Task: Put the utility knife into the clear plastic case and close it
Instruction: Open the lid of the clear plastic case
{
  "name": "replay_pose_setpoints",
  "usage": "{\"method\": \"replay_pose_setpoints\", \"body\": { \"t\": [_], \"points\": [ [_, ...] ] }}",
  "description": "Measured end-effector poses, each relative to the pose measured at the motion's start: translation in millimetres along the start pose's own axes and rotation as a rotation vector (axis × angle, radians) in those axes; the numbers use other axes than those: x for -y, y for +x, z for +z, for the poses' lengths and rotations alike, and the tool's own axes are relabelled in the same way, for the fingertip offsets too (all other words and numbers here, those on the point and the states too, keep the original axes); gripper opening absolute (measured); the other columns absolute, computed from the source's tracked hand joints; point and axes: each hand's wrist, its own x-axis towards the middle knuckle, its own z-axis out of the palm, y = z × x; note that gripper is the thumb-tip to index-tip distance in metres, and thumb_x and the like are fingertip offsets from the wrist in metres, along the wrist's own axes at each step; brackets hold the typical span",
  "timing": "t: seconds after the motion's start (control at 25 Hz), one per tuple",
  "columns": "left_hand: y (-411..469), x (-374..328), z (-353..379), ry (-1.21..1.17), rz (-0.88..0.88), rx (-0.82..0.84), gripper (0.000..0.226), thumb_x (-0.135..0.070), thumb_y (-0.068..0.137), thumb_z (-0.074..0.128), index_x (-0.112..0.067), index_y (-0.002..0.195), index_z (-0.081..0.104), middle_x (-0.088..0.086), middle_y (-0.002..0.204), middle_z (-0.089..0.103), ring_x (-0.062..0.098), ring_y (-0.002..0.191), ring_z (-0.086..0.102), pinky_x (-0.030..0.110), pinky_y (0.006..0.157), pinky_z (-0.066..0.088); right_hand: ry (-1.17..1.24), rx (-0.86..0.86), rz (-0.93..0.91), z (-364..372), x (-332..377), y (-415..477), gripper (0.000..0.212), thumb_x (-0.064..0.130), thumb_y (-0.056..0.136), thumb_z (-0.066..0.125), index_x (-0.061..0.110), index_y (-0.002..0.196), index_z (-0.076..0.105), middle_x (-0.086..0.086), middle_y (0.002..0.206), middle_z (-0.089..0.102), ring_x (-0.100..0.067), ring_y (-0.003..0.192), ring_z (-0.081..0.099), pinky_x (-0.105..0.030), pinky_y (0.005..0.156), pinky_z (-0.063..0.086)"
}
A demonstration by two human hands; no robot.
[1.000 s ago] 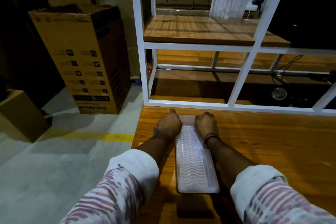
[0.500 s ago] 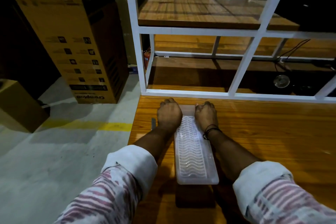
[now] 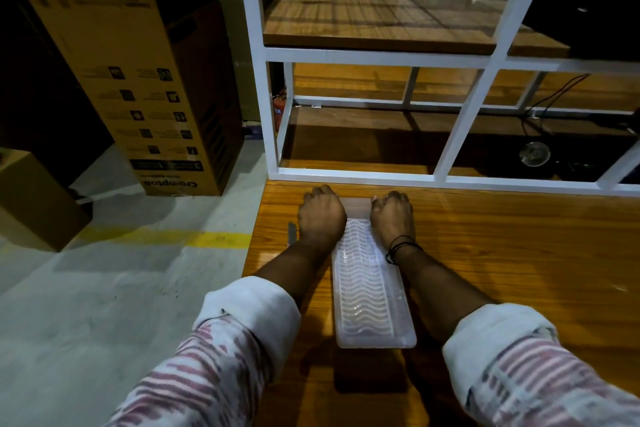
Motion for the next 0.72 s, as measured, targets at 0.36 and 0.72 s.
{"method": "replay_pose_setpoints", "body": {
  "t": [0.36, 0.72],
  "points": [
    [0.8, 0.8, 1.1, -0.008, 0.002, 0.003, 0.036, -0.021, 0.105, 0.043, 0.001, 0.132, 0.053, 0.021, 0.127, 0.064, 0.035, 0.116, 0.062, 0.042, 0.091, 0.055, -0.026, -0.031, -0.033, -4.3, 6.3, -3.0, 0.043, 0.034, 0.103, 0.047, -0.002, 0.124, 0.056, -0.022, 0.127, 0.056, -0.037, 0.115, 0.056, -0.043, 0.096, 0.047],
    [1.3, 1.8, 2.4, 0.095, 0.047, -0.046, 0.039, -0.022, 0.101, 0.046, 0.001, 0.131, 0.055, 0.022, 0.127, 0.064, 0.037, 0.118, 0.059, 0.042, 0.090, 0.054, -0.104, -0.064, -0.049, -1.6, 2.8, -4.7, 0.040, 0.033, 0.100, 0.051, 0.000, 0.123, 0.057, -0.021, 0.124, 0.058, -0.037, 0.114, 0.055, -0.045, 0.096, 0.046]
  ]
}}
